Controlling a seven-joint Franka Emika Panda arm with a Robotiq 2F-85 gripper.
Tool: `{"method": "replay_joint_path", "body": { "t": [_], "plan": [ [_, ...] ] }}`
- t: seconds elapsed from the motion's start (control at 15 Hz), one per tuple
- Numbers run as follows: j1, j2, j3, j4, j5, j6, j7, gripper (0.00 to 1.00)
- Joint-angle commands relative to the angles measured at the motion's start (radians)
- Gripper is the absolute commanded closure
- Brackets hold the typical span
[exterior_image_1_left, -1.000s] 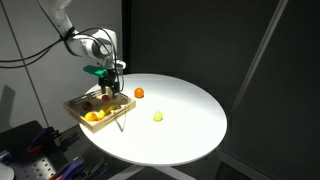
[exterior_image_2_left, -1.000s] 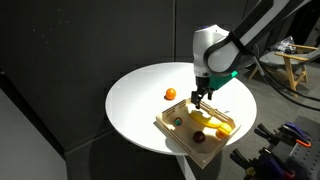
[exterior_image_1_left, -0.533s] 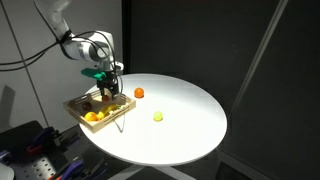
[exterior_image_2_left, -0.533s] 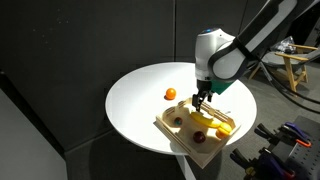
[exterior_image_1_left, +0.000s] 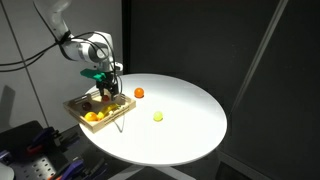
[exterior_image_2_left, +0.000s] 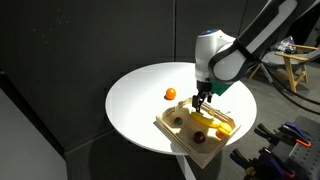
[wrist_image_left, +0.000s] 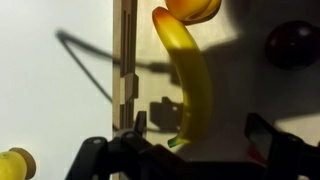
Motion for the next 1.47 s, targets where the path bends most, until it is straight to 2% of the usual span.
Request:
{"method": "replay_joint_path", "body": {
  "t": [0.0, 0.47, 1.0, 1.4],
  "plan": [
    [0.001, 0.000, -0.001, 0.001, 0.001, -0.002, -0.002, 0.00],
    [-0.005, 0.000, 0.015, -0.003, 0.027, 0.028, -0.021, 0.00],
    [-0.003, 0.027, 0.013, -0.010, 0.028, 0.115, -0.016, 0.00],
    [-0.004, 0.063, 0.011, -0.004, 0.036, 0.127, -0.023, 0.00]
  ]
}}
